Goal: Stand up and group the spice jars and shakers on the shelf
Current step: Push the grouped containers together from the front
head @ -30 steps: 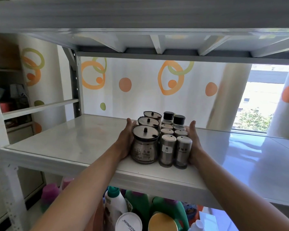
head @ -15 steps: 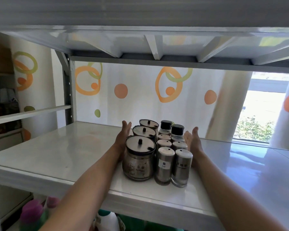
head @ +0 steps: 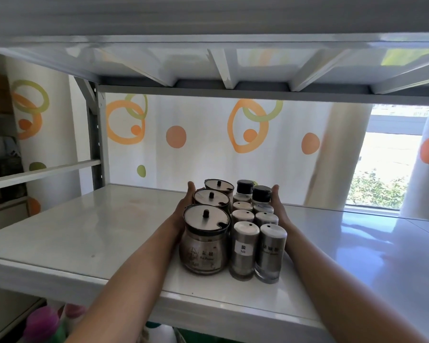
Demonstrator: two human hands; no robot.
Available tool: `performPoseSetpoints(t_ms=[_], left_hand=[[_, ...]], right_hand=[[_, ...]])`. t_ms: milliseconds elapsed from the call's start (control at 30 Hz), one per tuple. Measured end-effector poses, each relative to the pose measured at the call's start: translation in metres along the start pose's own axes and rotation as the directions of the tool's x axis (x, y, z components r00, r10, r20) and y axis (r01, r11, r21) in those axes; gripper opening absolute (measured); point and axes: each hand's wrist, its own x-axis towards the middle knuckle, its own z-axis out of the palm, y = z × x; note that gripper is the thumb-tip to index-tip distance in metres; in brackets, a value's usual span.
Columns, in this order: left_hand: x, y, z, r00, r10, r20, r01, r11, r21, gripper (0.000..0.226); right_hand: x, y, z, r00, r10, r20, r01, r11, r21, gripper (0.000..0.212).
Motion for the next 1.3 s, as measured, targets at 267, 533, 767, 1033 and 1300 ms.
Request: performPoseSetpoints(t_ms=[267,533,767,1033,1300], left_hand=[[0.002,-0.003,-0.002,0.997,0.038,-0.062,-0.035,0.998,0.054,0.059],[-0.003,0.000,-0.003,0.997,0.063,-0.041,-0.058,0.990,0.127,0.058],[-0.012,0.002,-0.005,0.996,0.084,0.029,-0.080,0.990,-0.117,0.071],[-0.049,0.003,0.008,0.997,0.079,-0.021,-0.081,0.991,-0.105,0.068],[-0.085,0.017,0.002,0.985,0.100,-0.142,-0.116,0.987,-0.109,0.068]], right_hand=[[0.001,0.003,0.002,0.999,0.046,0.029,-0.047,0.998,0.043,0.084],[-0.007,0.009,0.001,0.986,-0.148,-0.074,0.132,0.973,-0.187,0.081],[-0.016,-0.004,0.007,0.876,-0.198,-0.440,0.057,0.949,-0.311,0.070],[-0.045,0.002,0.030,0.879,-0.170,-0.446,0.093,0.978,-0.189,0.068],[-0.088,0.001,0.034,0.895,-0.235,-0.379,0.092,0.929,-0.358,0.076]])
